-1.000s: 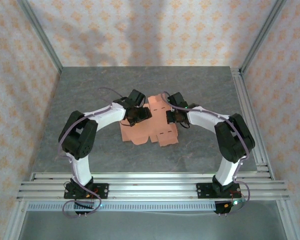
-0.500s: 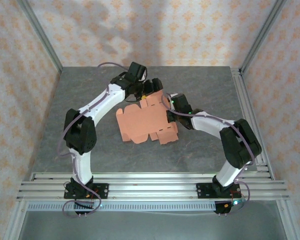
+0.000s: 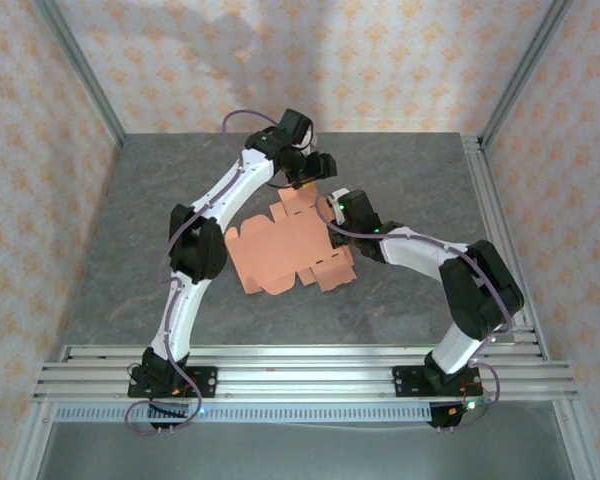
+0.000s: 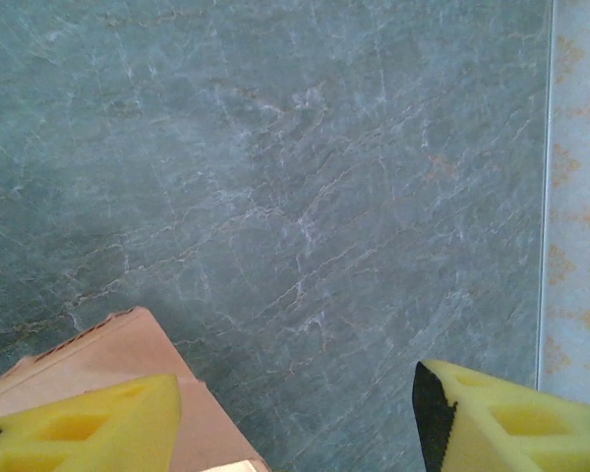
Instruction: Fold the paper box
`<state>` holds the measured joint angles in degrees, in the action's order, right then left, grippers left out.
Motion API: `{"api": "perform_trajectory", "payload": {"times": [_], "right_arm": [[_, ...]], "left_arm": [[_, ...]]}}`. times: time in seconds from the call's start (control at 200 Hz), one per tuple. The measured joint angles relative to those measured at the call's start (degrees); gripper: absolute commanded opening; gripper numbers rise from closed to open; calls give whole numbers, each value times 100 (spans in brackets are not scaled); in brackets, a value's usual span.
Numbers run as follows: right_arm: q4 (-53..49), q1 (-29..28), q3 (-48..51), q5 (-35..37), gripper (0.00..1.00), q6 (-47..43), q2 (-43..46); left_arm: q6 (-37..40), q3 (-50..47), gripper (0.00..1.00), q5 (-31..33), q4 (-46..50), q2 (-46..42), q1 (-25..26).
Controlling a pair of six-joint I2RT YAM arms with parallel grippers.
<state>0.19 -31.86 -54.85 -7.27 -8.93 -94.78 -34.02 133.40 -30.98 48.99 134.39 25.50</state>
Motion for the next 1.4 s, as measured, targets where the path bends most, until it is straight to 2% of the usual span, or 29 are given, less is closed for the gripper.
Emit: {"api": "perform_trajectory", "payload": {"times": [0.305, 0.551, 0.756, 0.886, 0.956, 1.051, 1.201, 1.286, 1.401], "right_arm": [[33, 0, 15, 85, 0, -15, 13], [24, 0, 20, 111, 0, -13, 13], [33, 2, 22, 133, 0, -11, 15], [35, 2, 22, 151, 0, -11, 13], [35, 2, 22, 157, 0, -11, 13], [31, 2, 24, 175, 0, -11, 13], [33, 2, 24, 184, 0, -2, 13], [31, 2, 24, 188, 0, 15, 15], [15, 2, 20, 188, 0, 35, 13]], "left_arm": [[140, 26, 64, -131, 466, 50, 26], [-52, -367, 58, -426, 385, 26, 129], [-378, -426, 41, -623, 168, 26, 166], [-503, -426, 39, -649, 90, 26, 188], [-509, -424, 46, -632, 94, 26, 188], [-452, -424, 65, -549, 101, 24, 188], [-374, -599, 92, -50, 125, -160, 190], [-223, -881, 98, 376, 136, -527, 190], [-140, -1469, 100, 964, -7, -1307, 188]]}}
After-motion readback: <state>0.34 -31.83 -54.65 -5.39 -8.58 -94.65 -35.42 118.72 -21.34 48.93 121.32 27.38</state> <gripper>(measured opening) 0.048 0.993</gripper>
